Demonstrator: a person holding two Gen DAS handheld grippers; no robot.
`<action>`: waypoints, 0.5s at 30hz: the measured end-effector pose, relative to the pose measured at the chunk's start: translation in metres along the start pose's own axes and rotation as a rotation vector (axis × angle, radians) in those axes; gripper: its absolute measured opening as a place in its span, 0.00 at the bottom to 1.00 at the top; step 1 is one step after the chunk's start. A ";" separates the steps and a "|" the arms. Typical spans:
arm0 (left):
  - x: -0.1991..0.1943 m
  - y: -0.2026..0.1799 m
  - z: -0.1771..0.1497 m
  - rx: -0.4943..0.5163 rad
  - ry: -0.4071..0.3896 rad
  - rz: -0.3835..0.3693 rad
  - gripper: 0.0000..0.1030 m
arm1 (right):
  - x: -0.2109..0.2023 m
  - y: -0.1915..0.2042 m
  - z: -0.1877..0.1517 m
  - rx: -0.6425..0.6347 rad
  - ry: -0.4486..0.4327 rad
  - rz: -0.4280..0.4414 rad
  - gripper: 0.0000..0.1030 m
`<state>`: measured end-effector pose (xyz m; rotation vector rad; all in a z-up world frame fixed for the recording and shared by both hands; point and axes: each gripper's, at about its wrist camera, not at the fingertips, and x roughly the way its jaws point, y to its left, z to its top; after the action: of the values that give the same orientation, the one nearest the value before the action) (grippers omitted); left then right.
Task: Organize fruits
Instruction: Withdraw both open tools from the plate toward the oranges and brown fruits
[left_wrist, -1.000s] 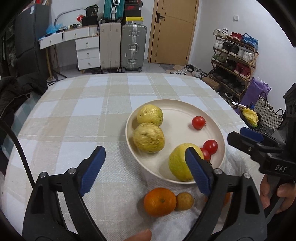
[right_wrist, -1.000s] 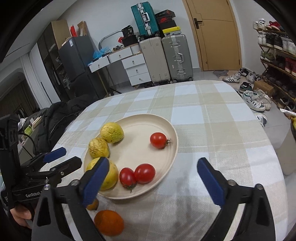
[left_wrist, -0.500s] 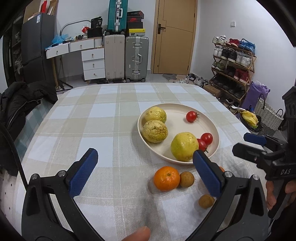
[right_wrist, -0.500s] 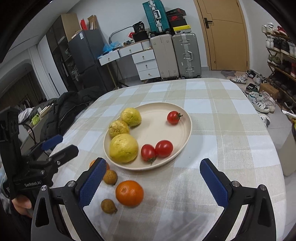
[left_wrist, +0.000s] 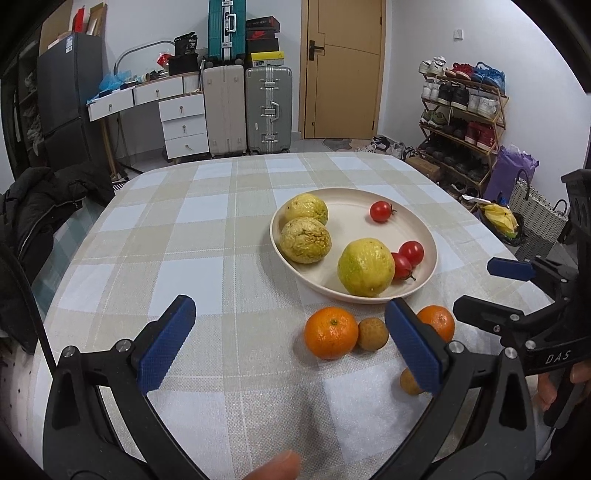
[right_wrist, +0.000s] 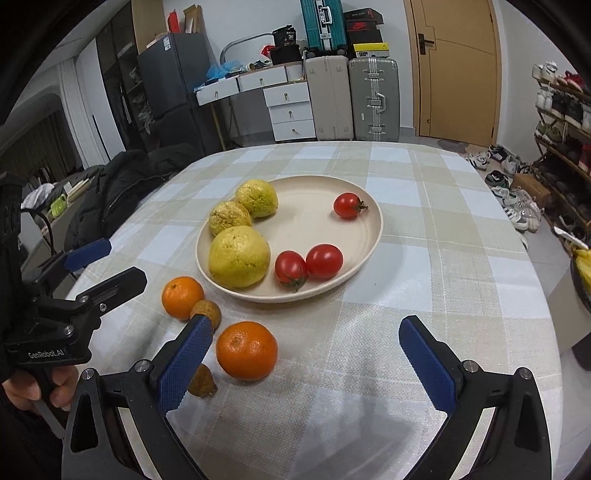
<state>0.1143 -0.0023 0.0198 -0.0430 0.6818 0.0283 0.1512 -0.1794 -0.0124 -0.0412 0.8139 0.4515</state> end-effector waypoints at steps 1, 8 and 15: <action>0.002 0.001 0.000 -0.002 0.004 0.001 0.99 | 0.001 0.000 -0.001 -0.003 0.005 -0.004 1.00; 0.010 0.000 -0.002 0.006 0.018 0.003 0.99 | 0.008 0.001 -0.002 -0.001 0.027 0.000 1.00; 0.016 -0.002 -0.004 0.021 0.029 0.005 0.99 | 0.015 0.006 -0.005 -0.009 0.048 -0.002 1.00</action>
<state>0.1247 -0.0048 0.0070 -0.0219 0.7107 0.0250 0.1538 -0.1691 -0.0254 -0.0609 0.8588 0.4537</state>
